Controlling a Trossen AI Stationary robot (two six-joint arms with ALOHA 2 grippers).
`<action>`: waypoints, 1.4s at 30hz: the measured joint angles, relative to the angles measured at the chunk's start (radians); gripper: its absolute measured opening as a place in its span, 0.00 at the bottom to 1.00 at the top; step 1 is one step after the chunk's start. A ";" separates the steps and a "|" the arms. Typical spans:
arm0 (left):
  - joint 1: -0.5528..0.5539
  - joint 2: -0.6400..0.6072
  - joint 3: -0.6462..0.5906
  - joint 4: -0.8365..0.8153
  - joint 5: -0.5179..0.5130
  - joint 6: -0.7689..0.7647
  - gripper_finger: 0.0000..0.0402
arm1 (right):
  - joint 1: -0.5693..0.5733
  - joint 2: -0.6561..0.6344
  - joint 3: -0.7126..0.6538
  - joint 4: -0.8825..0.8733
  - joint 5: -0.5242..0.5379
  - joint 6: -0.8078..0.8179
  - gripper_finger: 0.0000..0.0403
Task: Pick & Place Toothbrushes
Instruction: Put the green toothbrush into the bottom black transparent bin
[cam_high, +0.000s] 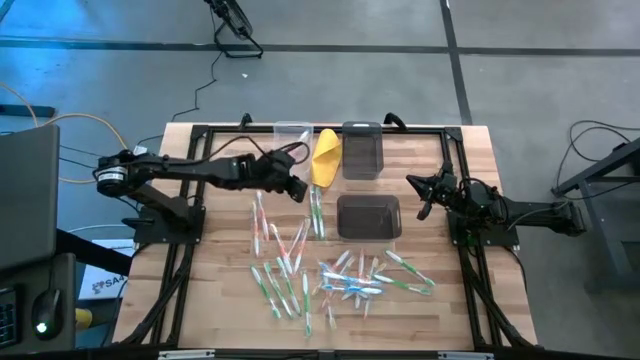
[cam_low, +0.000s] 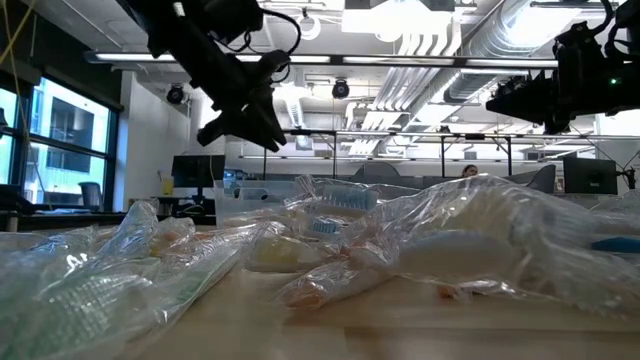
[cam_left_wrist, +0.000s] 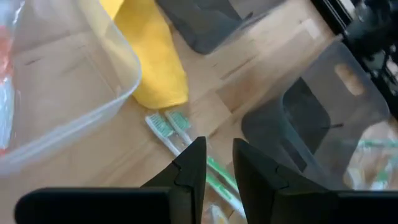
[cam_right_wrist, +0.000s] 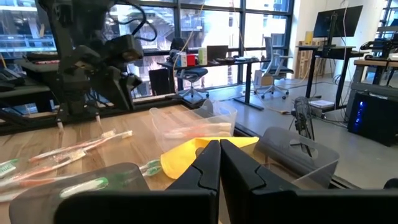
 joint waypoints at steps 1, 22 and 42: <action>-0.014 0.000 0.000 -0.001 -0.020 -0.030 0.19 | 0.000 0.000 0.000 0.007 0.000 0.000 0.01; -0.154 0.176 0.320 -0.401 -0.228 -0.249 0.19 | 0.000 0.000 0.000 0.020 -0.001 0.000 0.01; -0.141 0.296 0.332 -0.257 -0.161 -0.169 0.19 | 0.000 0.000 0.000 0.016 -0.001 0.000 0.01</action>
